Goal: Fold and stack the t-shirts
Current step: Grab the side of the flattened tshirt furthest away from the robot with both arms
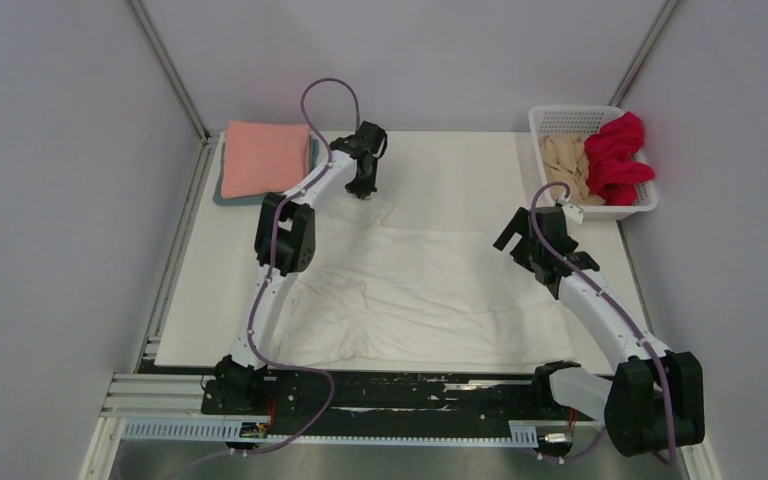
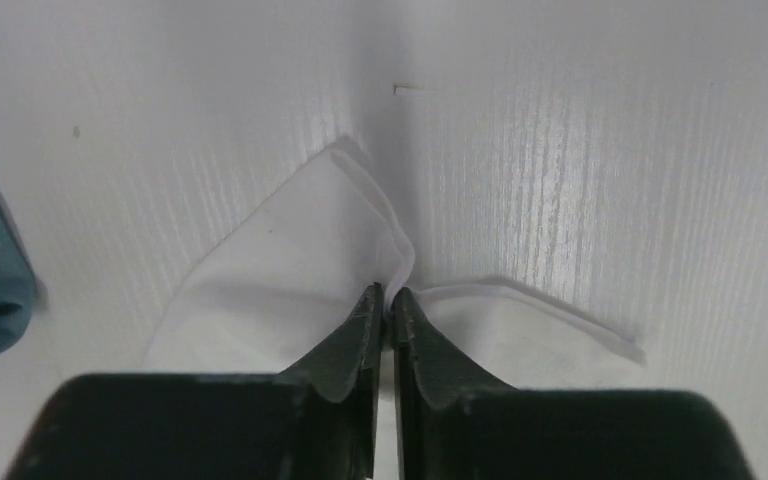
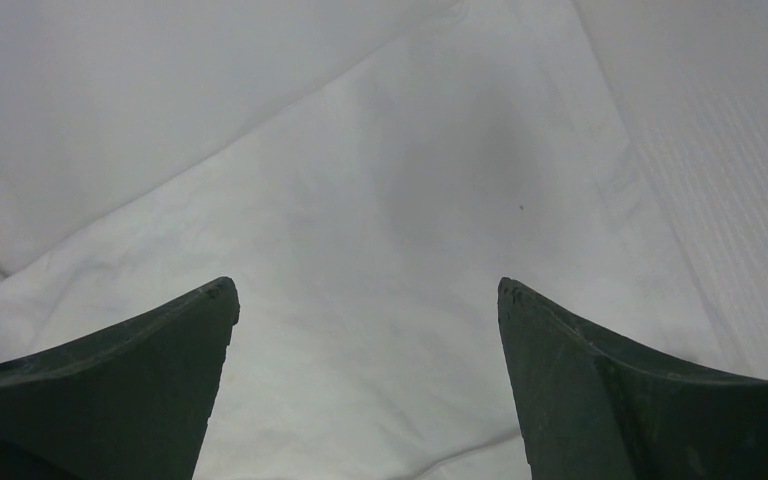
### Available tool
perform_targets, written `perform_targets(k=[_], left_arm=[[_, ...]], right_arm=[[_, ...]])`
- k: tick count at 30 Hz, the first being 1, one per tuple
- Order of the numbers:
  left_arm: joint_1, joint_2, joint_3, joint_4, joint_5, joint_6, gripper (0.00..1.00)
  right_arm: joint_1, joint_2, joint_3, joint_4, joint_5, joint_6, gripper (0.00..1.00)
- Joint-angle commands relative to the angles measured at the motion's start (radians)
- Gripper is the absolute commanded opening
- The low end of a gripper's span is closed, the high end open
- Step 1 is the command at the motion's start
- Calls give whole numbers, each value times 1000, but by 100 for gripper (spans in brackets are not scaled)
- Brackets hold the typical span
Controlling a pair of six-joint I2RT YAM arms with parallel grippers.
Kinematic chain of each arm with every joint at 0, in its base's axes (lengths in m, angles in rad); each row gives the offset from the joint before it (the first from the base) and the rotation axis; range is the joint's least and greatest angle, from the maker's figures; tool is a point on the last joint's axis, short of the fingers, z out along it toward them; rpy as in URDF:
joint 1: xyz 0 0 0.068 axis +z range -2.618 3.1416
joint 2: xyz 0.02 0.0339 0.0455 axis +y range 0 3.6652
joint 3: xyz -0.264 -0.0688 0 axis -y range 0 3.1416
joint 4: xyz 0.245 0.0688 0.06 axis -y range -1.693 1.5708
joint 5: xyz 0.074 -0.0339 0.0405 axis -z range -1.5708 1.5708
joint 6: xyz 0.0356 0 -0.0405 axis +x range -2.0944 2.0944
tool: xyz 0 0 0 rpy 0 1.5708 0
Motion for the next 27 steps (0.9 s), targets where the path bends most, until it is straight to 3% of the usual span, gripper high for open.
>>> perform_targets(k=[1, 2, 8, 12, 17, 27], left_arm=[[-8, 42, -12, -94, 19, 25, 6], [-8, 43, -11, -89, 17, 23, 1], [-7, -18, -47, -48, -94, -10, 0], [-7, -171, -204, 103, -136, -17, 0], [-7, -336, -384, 263, -104, -23, 0], [-7, -398, -505, 315, -55, -51, 0]], right_arm=[[-10, -11, 6, 39, 0, -12, 100], [-11, -7, 8, 41, 6, -15, 100], [-36, 62, 54, 40, 73, -33, 100], [-51, 173, 140, 33, 139, -31, 100], [-52, 343, 258, 29, 282, -1, 100], [-53, 638, 442, -1, 424, 46, 95]])
